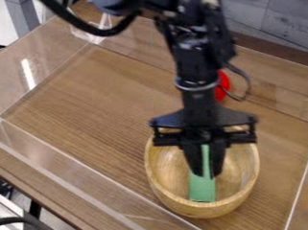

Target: Remove the green stick from the brown bowl and put it on the table

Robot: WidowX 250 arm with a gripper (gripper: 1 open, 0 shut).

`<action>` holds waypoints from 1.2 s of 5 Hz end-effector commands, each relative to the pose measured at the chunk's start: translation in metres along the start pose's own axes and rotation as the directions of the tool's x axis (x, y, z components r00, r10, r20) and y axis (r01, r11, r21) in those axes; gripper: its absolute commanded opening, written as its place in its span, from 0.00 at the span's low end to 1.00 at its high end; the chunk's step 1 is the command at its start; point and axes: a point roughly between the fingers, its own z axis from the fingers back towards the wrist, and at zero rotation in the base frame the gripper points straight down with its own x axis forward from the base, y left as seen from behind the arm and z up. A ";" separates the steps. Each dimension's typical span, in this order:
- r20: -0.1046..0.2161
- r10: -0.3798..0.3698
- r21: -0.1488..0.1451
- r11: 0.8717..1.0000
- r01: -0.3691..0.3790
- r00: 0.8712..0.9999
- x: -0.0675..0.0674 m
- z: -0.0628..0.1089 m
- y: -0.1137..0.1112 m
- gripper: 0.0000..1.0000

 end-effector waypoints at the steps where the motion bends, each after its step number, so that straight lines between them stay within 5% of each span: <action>1: 0.045 -0.041 -0.020 0.999 0.042 0.998 0.012 0.001 -0.001 0.00; 2: 0.045 -0.066 -0.018 0.998 0.067 0.997 0.017 -0.001 0.003 1.00; 3: 0.044 -0.085 -0.012 0.996 0.086 0.995 0.021 0.002 0.008 1.00; 4: 0.046 -0.106 -0.010 0.994 0.106 0.993 0.026 0.003 0.011 0.00; 6: 0.060 -0.073 -0.019 0.997 0.075 0.995 0.030 -0.011 0.004 0.00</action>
